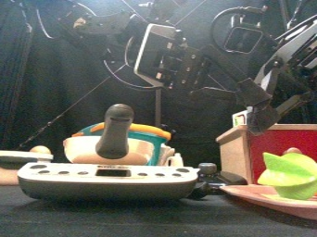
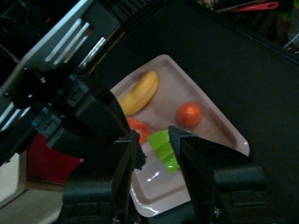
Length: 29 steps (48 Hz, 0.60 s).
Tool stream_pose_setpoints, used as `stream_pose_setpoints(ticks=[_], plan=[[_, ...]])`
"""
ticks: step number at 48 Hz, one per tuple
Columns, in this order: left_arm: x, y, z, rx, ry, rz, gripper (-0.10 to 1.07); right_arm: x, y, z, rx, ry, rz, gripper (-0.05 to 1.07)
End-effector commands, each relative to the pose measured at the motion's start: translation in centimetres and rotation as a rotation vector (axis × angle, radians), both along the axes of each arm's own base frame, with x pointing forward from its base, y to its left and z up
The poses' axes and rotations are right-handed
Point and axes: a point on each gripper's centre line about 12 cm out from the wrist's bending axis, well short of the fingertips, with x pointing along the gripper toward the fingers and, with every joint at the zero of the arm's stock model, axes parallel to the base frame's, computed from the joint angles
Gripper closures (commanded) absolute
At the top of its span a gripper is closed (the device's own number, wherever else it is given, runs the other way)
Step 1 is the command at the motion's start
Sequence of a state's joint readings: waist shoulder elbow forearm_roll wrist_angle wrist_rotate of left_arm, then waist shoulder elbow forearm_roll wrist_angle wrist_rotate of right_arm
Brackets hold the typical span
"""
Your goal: Put starfruit top in plate
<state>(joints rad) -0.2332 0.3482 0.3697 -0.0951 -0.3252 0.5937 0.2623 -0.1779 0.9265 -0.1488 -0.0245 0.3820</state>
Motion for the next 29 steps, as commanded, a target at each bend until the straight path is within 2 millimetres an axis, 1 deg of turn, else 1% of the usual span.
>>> stream_pose_setpoints(ticks=[1,4,8,13,16,23,27,29], plan=[[0.7,0.1,2.3,-0.016,-0.061,0.007,0.22,0.4,0.1,0.9,0.015,-0.018,-0.009,0.55],[0.6,0.1,2.3,-0.017,-0.059,0.008,0.22,0.4,-0.1,1.1,0.01,-0.012,-0.014,0.55],[0.6,0.1,2.7,-0.018,-0.068,0.007,0.22,0.4,-0.2,1.4,0.004,-0.007,-0.018,0.55],[0.3,0.2,3.6,-0.024,-0.083,0.008,0.22,0.6,-1.3,1.8,-0.002,-0.009,-0.049,0.55],[0.1,0.2,3.7,-0.023,-0.084,0.008,0.22,0.7,-1.7,1.9,-0.004,-0.013,-0.062,0.55],[-0.6,0.3,4.0,-0.027,-0.091,0.007,0.22,1.0,-2.2,2.3,-0.016,-0.028,-0.066,0.55],[-1.4,0.3,5.1,-0.046,-0.125,0.013,0.22,1.3,-2.4,2.8,-0.023,-0.042,-0.066,0.55],[-2.2,0.6,6.0,-0.065,-0.161,0.026,0.22,1.4,-2.5,3.0,-0.027,-0.048,-0.066,0.55]])
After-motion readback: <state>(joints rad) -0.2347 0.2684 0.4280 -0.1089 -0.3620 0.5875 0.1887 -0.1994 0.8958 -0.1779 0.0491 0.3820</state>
